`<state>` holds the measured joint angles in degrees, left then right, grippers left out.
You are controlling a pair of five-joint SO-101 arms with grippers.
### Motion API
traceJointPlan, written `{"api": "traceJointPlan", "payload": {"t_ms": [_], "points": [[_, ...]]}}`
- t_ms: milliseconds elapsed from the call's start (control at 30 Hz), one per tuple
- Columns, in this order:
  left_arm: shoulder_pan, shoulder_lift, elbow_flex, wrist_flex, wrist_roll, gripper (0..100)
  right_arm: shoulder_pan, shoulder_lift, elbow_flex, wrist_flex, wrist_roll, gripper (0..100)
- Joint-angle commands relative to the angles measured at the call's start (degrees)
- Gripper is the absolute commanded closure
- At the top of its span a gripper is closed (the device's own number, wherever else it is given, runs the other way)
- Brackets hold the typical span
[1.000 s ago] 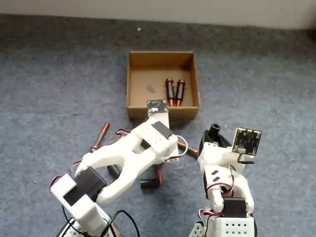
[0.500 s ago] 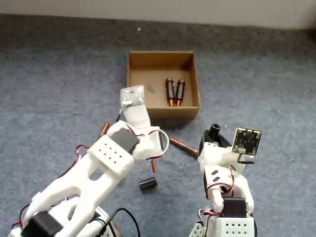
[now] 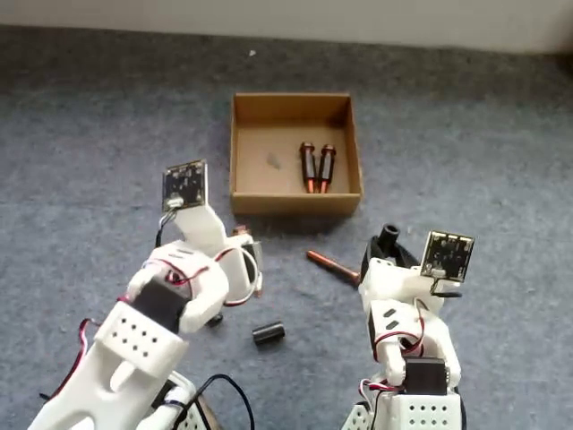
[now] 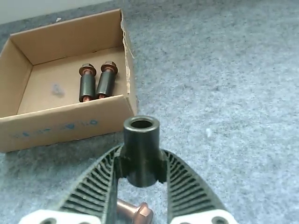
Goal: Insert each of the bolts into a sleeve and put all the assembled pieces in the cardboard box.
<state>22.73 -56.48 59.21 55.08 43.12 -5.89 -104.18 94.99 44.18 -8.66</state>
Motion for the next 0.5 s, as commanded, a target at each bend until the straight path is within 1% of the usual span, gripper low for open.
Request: {"api": "traceJointPlan", "payload": {"t_ms": [0,167,333,400,467], "points": [[-2.95,-9.19,4.26,-4.84,-2.29,100,-1.63,-0.92,-1.8,-1.1,-0.09,99.4],[-5.41,-16.48,7.34,-4.92,-2.2,100,-1.98,-0.92,-1.71,-1.1,-0.09,99.4],[-5.14,-23.96,11.21,-5.19,-2.37,100,-2.15,-0.92,-1.71,-1.01,-0.09,99.4],[-5.23,-27.65,12.97,-5.19,-4.4,100,-2.15,-0.92,-1.71,-1.01,-0.09,99.4],[-5.41,-31.69,15.08,-5.27,-4.84,100,-3.03,-0.92,-1.71,-1.01,-0.09,99.4]]}}
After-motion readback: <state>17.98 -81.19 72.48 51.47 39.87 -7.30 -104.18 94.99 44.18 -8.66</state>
